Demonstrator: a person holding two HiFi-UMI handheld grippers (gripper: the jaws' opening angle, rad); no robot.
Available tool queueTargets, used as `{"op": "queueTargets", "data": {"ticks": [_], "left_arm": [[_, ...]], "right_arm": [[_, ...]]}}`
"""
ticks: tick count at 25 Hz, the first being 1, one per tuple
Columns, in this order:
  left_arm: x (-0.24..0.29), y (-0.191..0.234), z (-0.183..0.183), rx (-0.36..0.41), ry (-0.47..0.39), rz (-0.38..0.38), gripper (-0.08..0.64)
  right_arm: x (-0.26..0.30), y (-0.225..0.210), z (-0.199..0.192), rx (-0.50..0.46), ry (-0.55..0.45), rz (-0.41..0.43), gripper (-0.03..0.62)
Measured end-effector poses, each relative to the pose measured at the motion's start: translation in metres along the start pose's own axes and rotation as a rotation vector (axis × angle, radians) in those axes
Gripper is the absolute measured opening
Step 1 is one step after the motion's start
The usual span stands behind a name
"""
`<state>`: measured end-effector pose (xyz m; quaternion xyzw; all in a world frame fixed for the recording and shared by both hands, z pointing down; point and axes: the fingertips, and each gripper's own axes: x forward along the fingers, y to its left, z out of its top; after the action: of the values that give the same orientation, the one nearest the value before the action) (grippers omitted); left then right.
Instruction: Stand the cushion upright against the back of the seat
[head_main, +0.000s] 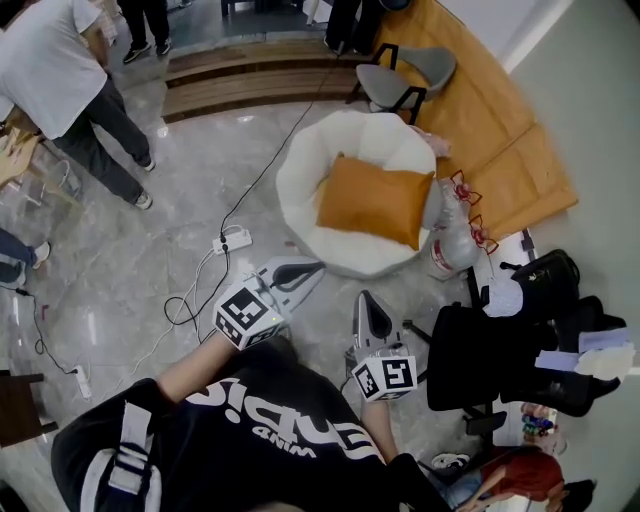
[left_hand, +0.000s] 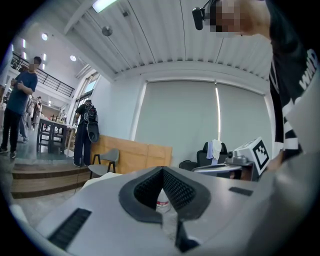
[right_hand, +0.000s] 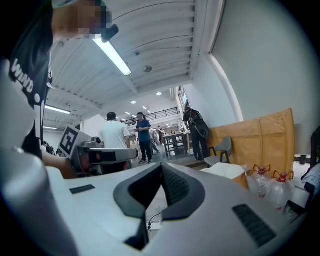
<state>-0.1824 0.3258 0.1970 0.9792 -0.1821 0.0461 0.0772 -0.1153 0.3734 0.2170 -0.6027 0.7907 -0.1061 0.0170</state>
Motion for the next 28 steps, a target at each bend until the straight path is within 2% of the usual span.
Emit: {"op": "queueTargets", "data": {"ticks": [8,16,28], "left_arm": [[0.012,0.043,0.011,-0.002,-0.006,-0.007,0.008],[0.023,0.057,0.005,-0.028,0.008,-0.034,0.008],[0.088,0.081,0.009,-0.037,0.023,-0.046,0.008]], "right_arm": [[0.038,-0.004,0.006,-0.008,0.01,-0.015,0.02],[0.052,-0.017,0.01,-0.006,0.017,-0.035,0.02],[0.083,-0.077,0.015,0.01,0.029,-0.038,0.02]]}}
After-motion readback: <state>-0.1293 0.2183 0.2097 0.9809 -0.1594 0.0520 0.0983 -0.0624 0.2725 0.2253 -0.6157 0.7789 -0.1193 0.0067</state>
